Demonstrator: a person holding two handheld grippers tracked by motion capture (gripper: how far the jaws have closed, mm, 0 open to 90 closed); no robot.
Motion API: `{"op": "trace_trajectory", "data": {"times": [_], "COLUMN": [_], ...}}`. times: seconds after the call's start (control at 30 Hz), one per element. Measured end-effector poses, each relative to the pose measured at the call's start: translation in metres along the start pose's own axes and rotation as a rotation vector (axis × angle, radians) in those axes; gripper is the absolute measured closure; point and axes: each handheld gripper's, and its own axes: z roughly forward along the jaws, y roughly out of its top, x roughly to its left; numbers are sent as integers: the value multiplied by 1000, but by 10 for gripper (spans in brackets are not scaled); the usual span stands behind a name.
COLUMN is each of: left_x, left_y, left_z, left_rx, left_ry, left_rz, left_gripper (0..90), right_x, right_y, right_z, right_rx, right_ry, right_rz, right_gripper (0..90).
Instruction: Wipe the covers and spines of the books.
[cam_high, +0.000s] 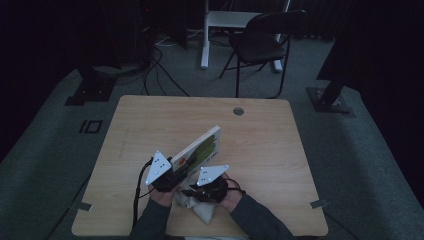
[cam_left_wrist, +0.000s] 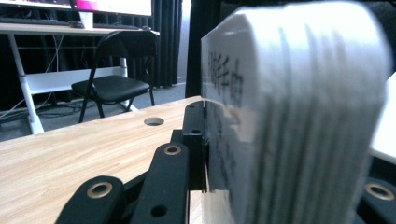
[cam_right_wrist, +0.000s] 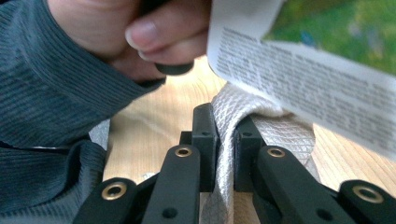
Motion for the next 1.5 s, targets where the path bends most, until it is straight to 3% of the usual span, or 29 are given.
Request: {"op": "trace_trajectory", "data": {"times": [0.33,1.03,1.5], "left_x": [1,9,10], "left_y": [2,9,7], "left_z": [-3,-15,-15], "left_rx": [-6,-35,-18], "left_ry": [3,38,66], "left_rz": [5,11,36], "left_gripper": [778,778,778], "right_x": [-7,-25,-36], "right_y": [-7,-19,-27], "right_z": [-4,-30,-64], "right_rx": [27,18,-26], "right_ry": [-43,-116,-198], "right_rz": [9,55,96], "right_gripper": [829,826,826]}}
